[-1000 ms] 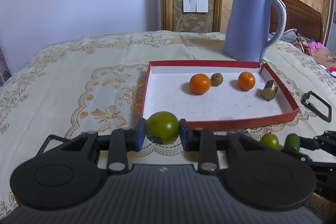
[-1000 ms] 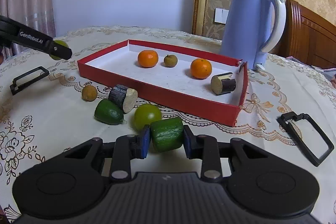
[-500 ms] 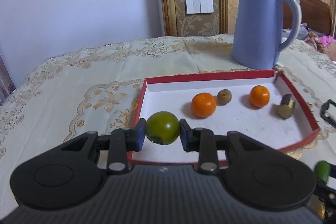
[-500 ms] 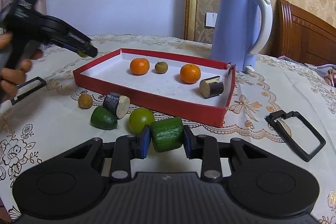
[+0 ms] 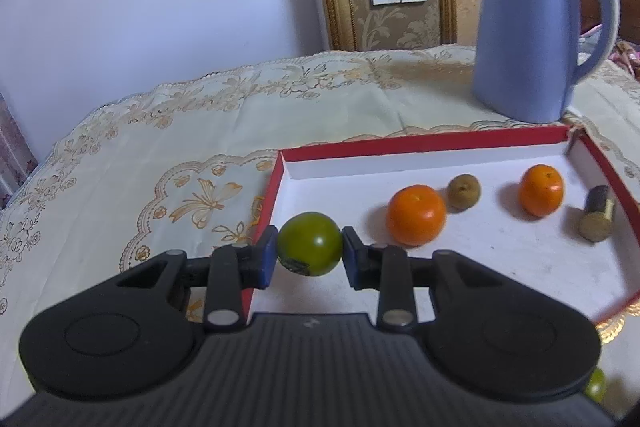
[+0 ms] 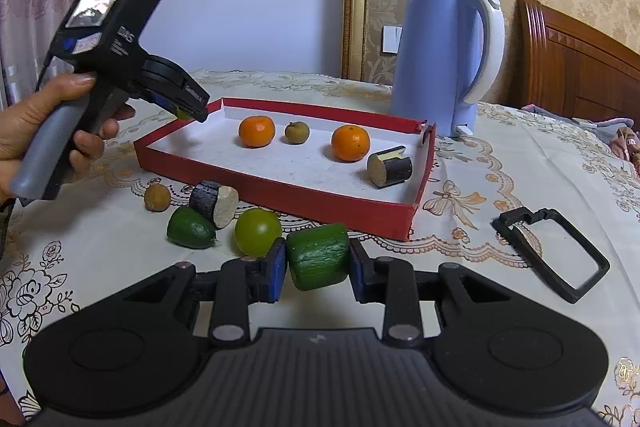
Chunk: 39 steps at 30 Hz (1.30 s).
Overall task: Organize fruits
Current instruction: 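Carry the tomato into the tray and open the left tool while the right tool lifts the cucumber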
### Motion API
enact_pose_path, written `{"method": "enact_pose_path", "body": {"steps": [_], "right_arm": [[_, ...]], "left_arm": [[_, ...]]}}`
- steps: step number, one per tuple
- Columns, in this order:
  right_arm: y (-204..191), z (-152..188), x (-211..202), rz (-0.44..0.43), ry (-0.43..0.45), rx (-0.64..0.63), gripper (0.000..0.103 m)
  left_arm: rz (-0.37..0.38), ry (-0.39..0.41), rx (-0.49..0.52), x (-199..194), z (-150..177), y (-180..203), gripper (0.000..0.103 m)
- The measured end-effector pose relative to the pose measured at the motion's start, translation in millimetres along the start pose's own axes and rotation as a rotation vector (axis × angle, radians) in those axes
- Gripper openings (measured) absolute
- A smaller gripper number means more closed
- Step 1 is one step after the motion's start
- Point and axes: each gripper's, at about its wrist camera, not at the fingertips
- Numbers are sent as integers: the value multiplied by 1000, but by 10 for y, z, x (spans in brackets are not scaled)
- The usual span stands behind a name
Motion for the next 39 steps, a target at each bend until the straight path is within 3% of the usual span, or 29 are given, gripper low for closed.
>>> {"method": "enact_pose_path", "body": {"steps": [16,35,37,39], "right_arm": [[16,-38,-50,16,8,8,31],[-3,-158,-47,11,30,12,31],[1,-199,-27,8,37,11,31],[3,-251,0,12,48,11,31]], "left_arm": [[-30,-57,2,454,-55,84,31],[-18,-77,-11,537,-36,102,32],[-19,-76,-13,526,-29,100,34],[-14,-73,-19,507,-26,92,45]]}}
Point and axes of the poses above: each gripper's, at about its wrist camera, not at the fingertips, and x roughly the way its jaws point, y to its right, z to its underside, and after that the axes turned 10 degrees about -x, right-handed
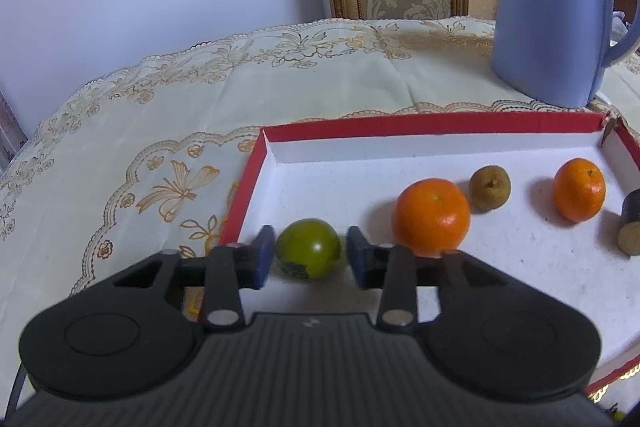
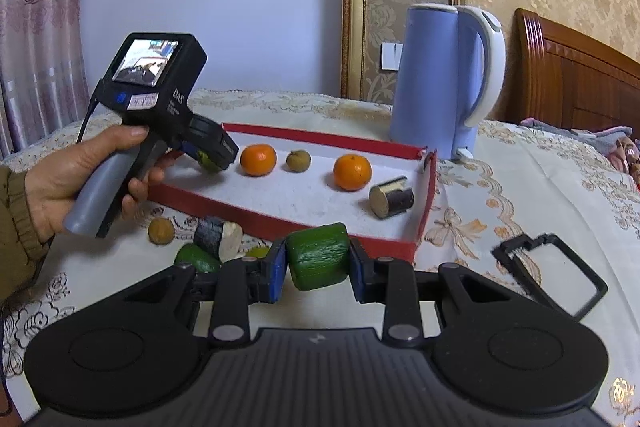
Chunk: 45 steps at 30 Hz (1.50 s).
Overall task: Organize fruits
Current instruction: 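Carry the tomato into the tray and open the left tool while the right tool lifts the cucumber, then carry the cucumber chunk over the tray and open the right tool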
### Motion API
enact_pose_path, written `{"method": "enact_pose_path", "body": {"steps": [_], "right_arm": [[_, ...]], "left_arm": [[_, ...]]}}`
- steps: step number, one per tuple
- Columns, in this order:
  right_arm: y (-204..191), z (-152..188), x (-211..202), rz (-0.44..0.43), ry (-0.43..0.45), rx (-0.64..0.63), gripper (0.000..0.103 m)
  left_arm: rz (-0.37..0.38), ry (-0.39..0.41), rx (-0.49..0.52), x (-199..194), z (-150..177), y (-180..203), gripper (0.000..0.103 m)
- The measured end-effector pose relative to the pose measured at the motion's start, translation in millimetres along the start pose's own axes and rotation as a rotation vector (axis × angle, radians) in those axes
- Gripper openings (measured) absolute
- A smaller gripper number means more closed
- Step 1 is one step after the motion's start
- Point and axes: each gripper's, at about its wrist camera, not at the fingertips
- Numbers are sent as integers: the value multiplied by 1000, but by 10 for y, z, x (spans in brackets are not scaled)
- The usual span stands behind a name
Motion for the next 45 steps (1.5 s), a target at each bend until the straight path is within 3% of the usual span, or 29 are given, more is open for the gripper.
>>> {"method": "enact_pose_path", "body": {"steps": [8,11,15,18,23,28,30,32,34,37,45], "right_arm": [[15,-206,158,0,45,8,31],[26,-298,231,3,64,8,31],[104,-498,408,4,110,16,31],[168,-641,622,21,132,26,31],[226,-823,1003,17,140,29,31],[291,-748,1134,7,161,73,31],[298,-696,1172,14,133,75,31],[305,-678,1147,25,139,73,31],[323,-671,1129,23,148,89,31],[304,-656,1157,30,133,86,31],[292,-638,1255,40,85,80,31]], "left_arm": [[-3,54,8,-198,18,-11,72],[-7,73,-8,-319,14,-31,75],[-1,173,-15,-560,-2,-14,95],[4,250,-25,-662,-4,1,96],[48,290,-49,-676,21,-55,96],[20,327,-81,-751,9,-183,103],[-1,290,-86,-677,-9,-212,103],[33,247,-111,-649,-24,-277,103],[71,251,-133,-686,-16,-341,103],[32,274,-125,-713,-1,-351,103],[51,248,-142,-675,-14,-394,103]]}}
Point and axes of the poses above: each gripper's, at about its wrist camera, not at the fingertips, and x roughly the way its jaws point, y to its right, z to its underside, and after that the axes turned 10 degrees about -x, right-handed
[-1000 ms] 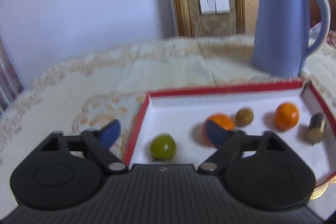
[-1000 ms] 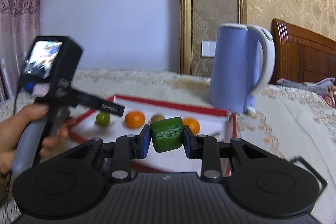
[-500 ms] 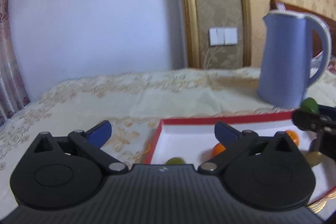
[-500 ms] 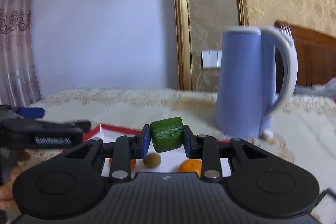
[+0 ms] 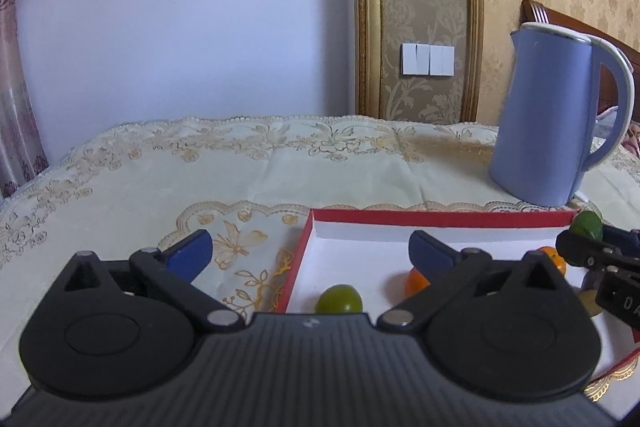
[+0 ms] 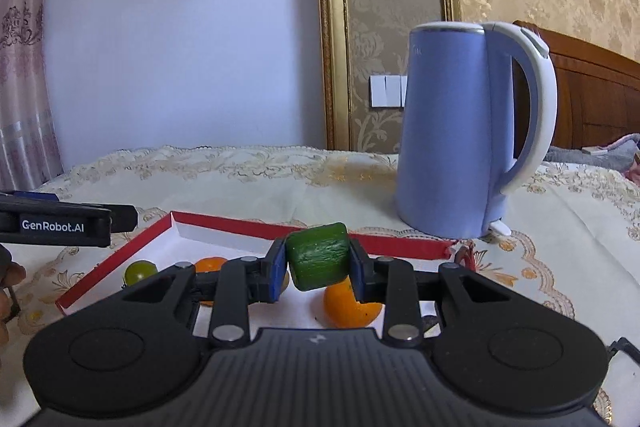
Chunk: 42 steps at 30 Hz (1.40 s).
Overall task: Organize fruits
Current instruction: 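Carry the cucumber chunk over the tray and open the right tool, then move the left tool to a small brown fruit and close on it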
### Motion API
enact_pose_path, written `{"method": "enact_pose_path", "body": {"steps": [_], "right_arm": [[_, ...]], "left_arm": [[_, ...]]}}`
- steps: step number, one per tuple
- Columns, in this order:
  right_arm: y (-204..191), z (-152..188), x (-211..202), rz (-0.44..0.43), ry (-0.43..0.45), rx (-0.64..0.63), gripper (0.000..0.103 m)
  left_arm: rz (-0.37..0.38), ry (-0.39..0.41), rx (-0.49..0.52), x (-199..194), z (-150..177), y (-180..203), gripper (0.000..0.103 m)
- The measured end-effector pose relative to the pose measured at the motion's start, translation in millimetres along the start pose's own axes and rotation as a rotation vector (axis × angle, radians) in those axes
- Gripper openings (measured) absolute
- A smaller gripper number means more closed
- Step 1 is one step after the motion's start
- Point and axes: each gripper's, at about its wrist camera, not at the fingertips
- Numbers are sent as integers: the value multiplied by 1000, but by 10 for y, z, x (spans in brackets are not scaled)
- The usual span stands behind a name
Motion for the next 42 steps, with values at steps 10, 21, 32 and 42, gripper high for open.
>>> {"method": "enact_pose_path", "body": {"steps": [10,21,32,42], "right_arm": [[-8,43,117,20,-46,-3,31],[-38,71,169,38,-61,-11,31],[-34,76,166,34,-78,2,33],[-70,51,81,62,-29,-23,71]], "left_arm": [[2,1,13,-23,17,25,103],[-8,-2,26,-18,37,54,103],[-16,4,37,-14,43,63,103],[-20,8,35,-27,46,65,103]]}}
Point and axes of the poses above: each gripper's, at about its wrist camera, not at the fingertips, and x roughly the way its jaws point, y to its right, z to its underside, and after that the axes turned 10 degrees about -x, right-handed
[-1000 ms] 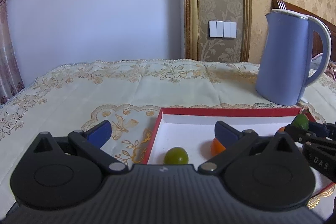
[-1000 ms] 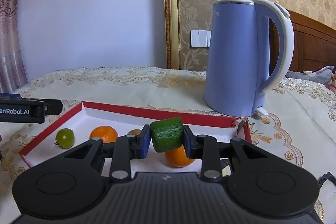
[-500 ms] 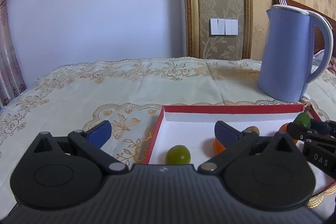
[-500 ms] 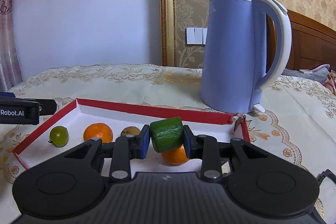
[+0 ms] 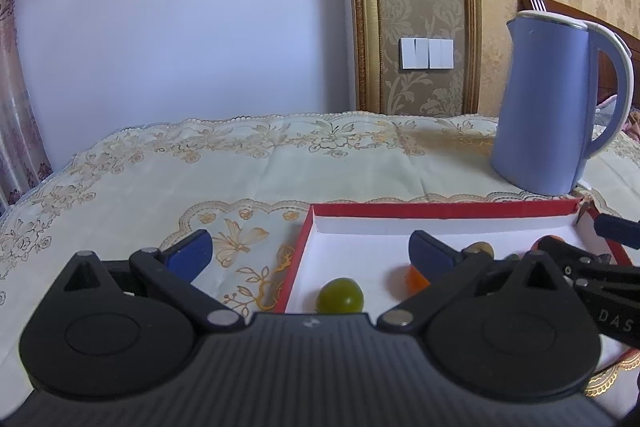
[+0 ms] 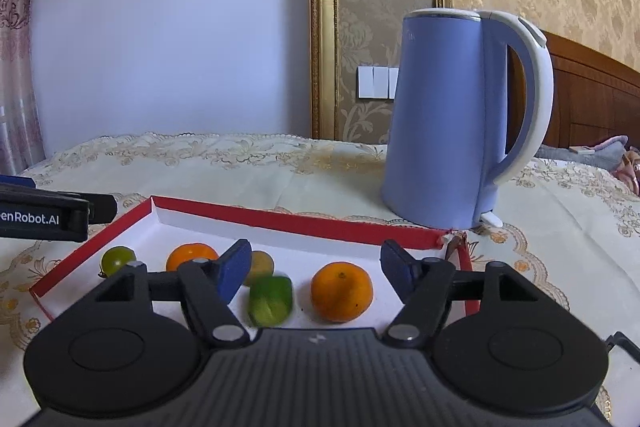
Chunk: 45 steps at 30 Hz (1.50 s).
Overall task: Organize fruits
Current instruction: 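Move the left tool to a small brown fruit and close on it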
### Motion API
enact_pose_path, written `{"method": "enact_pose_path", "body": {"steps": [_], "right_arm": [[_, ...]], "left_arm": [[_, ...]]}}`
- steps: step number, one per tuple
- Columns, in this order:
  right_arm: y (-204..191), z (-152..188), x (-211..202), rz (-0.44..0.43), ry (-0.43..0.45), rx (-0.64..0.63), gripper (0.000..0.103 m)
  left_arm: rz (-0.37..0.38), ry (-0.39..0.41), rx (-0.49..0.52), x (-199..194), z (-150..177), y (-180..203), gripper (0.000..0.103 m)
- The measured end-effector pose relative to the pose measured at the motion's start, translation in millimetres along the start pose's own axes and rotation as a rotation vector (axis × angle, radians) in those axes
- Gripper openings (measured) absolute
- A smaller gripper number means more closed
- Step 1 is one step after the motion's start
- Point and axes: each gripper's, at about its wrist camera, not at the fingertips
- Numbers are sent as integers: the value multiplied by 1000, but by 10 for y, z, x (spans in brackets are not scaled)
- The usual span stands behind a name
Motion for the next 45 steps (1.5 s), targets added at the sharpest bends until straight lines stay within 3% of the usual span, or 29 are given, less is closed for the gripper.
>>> {"method": "enact_pose_path", "body": {"steps": [11,18,25,33,36,41,43,45], "right_arm": [[15,-7,-19,-9,3,7,71],[20,-14,-48,-15,11,14,71],[35,-6,-48,-18,8,24,71],[86,-3,-119,-9,32,47,71],[93,17,-174,-14,38,72,71],[36,119,-424,12,50,82,72],[51,189,-602,11,70,108,79],[82,262,-774,17,88,139,82]], "left_arm": [[-8,-10,-7,26,2,-11,103],[29,-43,-60,36,-27,-72,103],[36,-52,-96,-172,45,-192,103],[103,-97,-40,-603,422,-380,103],[134,-78,17,-768,547,-327,103],[119,-70,89,-862,698,-212,103],[129,-85,86,-850,737,-205,103],[125,-108,96,-830,776,-170,92]]}}
Point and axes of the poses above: each gripper's, at about its wrist camera, not at the fingertips, and x roughly the way its jaws point, y to its right, z to its underside, and after that the axes turned 10 degrees about -x, right-handed
